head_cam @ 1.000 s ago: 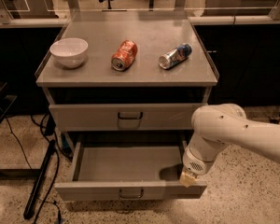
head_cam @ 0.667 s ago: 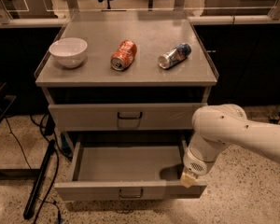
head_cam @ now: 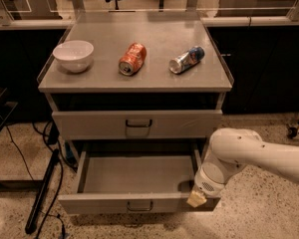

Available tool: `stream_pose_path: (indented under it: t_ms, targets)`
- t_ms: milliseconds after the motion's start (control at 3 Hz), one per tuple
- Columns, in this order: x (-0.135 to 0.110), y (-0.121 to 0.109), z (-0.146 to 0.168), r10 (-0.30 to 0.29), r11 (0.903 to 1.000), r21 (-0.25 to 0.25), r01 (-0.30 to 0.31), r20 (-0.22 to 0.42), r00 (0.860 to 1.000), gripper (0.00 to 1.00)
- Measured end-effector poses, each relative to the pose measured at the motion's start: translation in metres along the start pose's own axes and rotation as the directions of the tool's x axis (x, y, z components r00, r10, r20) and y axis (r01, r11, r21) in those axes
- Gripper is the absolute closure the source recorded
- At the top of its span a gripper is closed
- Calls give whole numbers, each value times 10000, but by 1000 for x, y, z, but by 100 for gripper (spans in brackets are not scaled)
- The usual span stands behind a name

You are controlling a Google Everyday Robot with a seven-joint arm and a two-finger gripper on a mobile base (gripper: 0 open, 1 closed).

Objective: Close middle drawer

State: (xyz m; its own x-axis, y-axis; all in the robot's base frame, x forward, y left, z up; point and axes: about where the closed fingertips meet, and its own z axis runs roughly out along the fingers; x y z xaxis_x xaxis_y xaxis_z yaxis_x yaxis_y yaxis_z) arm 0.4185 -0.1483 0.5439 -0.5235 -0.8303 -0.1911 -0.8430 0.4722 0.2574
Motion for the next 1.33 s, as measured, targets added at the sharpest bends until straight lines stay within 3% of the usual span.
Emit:
stream_pose_path:
  t_ms: [333,667,1333]
  targets:
    - [-5,-26,49,479,9987,148,-496,988,9940,100]
    - [-5,-26,51,489,9986,129,-505,999,9938,100]
    - [10,-19,115,811,9965,-195,-809,64,9967,100]
